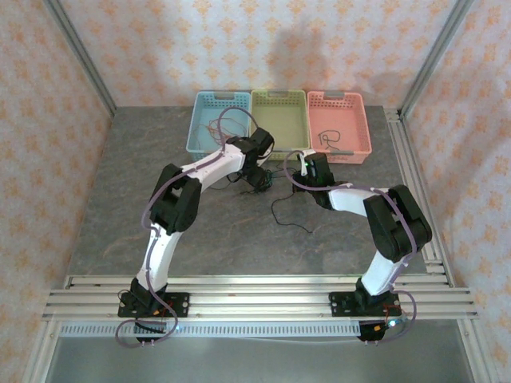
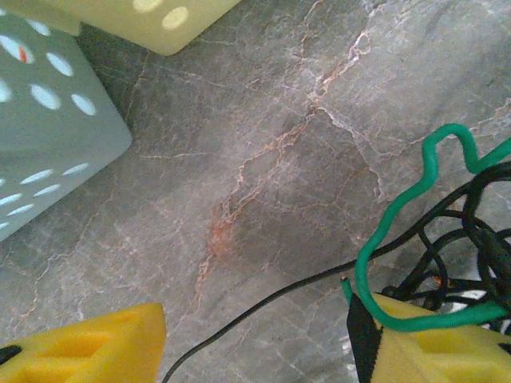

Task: Untangle the cables

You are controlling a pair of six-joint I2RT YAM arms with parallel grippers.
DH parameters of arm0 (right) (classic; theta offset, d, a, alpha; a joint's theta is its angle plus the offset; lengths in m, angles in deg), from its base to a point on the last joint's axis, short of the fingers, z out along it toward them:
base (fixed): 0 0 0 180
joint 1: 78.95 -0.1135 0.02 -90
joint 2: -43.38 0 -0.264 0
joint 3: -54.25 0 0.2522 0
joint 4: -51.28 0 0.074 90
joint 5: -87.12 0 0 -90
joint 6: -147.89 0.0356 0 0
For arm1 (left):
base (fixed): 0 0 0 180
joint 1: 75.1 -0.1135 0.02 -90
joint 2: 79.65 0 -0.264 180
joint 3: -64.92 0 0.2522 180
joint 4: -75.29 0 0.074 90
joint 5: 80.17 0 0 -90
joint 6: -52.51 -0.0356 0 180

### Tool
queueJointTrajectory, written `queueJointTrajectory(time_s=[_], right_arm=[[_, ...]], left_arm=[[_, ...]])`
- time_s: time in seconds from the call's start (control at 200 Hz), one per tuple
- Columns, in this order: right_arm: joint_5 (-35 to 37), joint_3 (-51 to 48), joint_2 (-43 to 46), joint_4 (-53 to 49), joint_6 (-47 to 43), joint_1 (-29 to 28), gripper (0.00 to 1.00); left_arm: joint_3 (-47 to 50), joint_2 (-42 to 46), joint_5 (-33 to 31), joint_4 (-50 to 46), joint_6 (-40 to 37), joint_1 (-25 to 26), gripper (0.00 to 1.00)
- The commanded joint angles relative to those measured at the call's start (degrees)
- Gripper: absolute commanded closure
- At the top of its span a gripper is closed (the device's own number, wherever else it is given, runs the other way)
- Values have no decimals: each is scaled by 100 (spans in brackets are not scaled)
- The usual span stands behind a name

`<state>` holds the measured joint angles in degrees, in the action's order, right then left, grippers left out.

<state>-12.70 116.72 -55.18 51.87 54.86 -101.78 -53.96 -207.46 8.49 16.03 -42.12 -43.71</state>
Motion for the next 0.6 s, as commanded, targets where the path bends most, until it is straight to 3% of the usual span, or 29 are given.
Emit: queueJointTrajectory(time_s=[0.0, 0.15, 0.23, 0.596], right_arm=[[58, 60, 42, -20, 48, -5, 100], [58, 75, 35, -24, 46, -3, 100], [49, 82, 29, -37, 39, -11, 100], [25, 104, 4, -79, 37, -2, 100]], left_arm=[[-263, -107, -64, -274, -144, 1, 39], [-269, -232, -50, -233, -164, 15, 42], [-367, -360, -26, -246, -166, 19, 49], [-325, -591, -296, -45, -96, 22, 52]])
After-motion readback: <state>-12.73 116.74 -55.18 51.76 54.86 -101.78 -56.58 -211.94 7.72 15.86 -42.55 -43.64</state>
